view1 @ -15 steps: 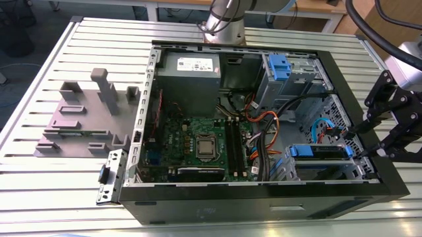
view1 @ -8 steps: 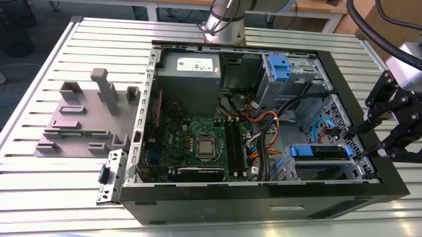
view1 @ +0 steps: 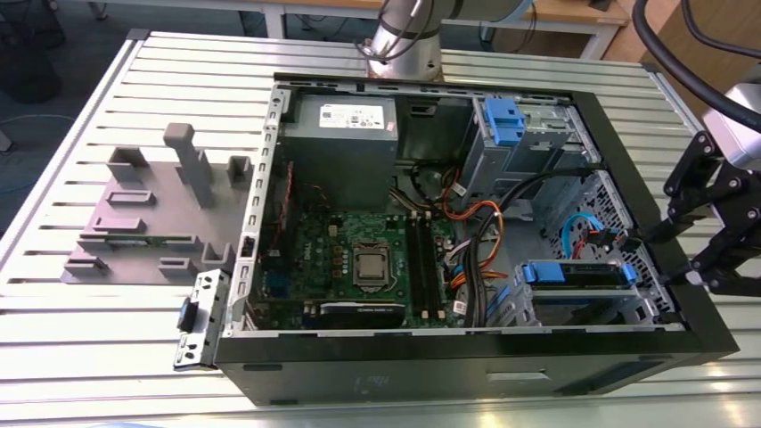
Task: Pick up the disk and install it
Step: 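Insert the first disk wire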
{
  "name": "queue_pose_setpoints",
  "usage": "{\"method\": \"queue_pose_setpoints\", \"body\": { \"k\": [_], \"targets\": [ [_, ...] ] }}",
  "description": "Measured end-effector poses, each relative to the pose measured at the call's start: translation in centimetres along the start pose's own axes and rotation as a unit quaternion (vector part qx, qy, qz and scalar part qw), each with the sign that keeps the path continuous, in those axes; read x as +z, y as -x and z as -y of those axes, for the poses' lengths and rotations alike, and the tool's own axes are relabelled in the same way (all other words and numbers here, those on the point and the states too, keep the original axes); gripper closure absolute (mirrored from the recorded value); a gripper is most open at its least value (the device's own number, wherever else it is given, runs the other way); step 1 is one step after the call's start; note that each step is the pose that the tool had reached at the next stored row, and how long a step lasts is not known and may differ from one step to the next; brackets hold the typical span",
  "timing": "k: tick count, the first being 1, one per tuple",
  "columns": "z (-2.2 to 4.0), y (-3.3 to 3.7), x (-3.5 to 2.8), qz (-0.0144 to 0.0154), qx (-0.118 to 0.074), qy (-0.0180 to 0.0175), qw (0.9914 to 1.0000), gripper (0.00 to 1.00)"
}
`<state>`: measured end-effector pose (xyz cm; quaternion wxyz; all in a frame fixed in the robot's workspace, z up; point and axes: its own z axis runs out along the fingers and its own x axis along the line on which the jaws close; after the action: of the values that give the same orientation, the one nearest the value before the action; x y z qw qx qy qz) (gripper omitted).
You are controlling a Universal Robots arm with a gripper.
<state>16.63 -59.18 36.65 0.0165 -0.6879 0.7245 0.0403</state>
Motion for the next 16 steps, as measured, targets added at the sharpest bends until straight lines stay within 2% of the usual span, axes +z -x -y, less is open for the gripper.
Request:
{"method": "queue_pose_setpoints", "body": {
  "k": [1,16],
  "targets": [
    [0.15,0.0,0.08,0.0,0.0,0.0,1.0,0.53],
    [0.36,0.08,0.28,0.0,0.0,0.0,1.0,0.53]
  ]
}}
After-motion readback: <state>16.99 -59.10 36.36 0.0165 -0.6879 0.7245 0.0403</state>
